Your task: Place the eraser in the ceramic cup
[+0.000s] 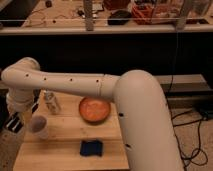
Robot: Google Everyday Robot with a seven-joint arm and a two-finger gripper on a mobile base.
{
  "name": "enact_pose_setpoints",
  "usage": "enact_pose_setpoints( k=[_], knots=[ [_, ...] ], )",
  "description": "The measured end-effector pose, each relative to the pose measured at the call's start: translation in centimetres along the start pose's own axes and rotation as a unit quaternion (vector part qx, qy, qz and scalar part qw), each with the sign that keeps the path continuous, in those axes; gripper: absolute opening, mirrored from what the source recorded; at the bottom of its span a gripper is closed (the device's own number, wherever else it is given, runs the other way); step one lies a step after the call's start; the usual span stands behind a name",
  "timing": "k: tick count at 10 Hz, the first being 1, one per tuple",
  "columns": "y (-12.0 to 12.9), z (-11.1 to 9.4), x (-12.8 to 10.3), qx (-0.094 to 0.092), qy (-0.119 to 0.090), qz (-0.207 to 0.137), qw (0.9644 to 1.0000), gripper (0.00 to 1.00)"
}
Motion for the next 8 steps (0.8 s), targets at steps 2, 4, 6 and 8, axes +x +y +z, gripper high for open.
enact_pose_setpoints(
  k=[2, 4, 6, 8],
  knots=[
    [0.00, -0.03, -0.02, 0.000, -0.001, 0.001, 1.0000, 0.13],
    [0.02, -0.01, -0.04, -0.001, -0.001, 0.002, 1.0000, 0.13],
    [-0.01, -0.06, -0.06, -0.001, -0.002, 0.003, 1.0000, 0.13],
    [0.03, -0.02, -0.05, -0.001, -0.003, 0.004, 1.0000, 0.13]
  ],
)
